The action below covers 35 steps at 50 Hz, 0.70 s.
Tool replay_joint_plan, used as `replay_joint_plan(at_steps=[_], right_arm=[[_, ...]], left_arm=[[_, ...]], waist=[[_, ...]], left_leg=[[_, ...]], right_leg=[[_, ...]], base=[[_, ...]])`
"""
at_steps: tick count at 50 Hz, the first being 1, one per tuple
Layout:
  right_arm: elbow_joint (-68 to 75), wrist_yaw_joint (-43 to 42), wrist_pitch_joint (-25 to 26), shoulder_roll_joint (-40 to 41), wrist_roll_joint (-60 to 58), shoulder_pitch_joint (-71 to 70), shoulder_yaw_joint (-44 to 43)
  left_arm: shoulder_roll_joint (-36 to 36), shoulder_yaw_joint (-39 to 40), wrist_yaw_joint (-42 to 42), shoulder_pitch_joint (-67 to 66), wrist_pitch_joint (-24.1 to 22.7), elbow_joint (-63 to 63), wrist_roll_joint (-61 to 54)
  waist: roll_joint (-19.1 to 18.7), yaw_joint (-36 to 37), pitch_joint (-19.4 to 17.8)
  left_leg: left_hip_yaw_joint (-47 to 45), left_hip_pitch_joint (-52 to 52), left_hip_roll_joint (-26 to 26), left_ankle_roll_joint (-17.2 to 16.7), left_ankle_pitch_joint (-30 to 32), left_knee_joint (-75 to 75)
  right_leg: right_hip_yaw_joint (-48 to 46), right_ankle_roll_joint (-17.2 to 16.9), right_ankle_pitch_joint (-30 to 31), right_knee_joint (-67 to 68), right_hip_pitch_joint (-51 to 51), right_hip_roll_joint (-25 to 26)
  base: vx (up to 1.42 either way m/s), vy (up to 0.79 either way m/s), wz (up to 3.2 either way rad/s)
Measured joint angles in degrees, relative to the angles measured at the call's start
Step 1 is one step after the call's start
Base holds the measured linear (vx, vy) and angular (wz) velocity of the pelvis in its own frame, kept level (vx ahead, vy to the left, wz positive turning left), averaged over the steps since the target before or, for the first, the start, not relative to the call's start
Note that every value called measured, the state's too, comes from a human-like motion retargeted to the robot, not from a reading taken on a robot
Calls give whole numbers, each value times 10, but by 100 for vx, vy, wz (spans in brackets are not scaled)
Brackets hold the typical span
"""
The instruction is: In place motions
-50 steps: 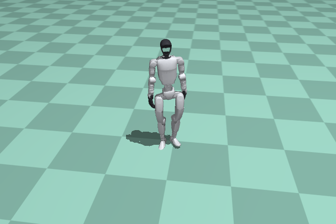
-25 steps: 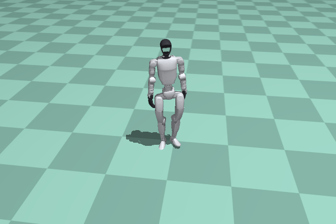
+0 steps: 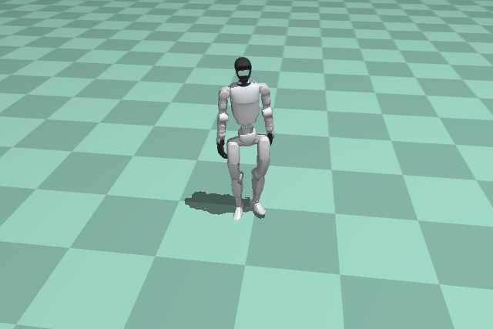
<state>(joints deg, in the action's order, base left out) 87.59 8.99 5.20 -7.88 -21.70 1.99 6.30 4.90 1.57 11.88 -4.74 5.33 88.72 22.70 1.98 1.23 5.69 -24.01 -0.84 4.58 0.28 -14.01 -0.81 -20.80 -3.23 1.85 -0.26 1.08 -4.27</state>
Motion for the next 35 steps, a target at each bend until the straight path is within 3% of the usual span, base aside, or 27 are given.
replay_joint_plan(at_steps=[35], right_arm=[[1, 4, -1, -7, -5, -3, 3]], left_arm=[[4, -13, 1, 2, 0, -1, -3]], waist=[[1, 5, -8]], left_leg=[[1, 6, -4, -7, 3, -5]], right_leg=[[-10, 0, 9, -1, 1, -4]], base=[[0, 0, 0]])
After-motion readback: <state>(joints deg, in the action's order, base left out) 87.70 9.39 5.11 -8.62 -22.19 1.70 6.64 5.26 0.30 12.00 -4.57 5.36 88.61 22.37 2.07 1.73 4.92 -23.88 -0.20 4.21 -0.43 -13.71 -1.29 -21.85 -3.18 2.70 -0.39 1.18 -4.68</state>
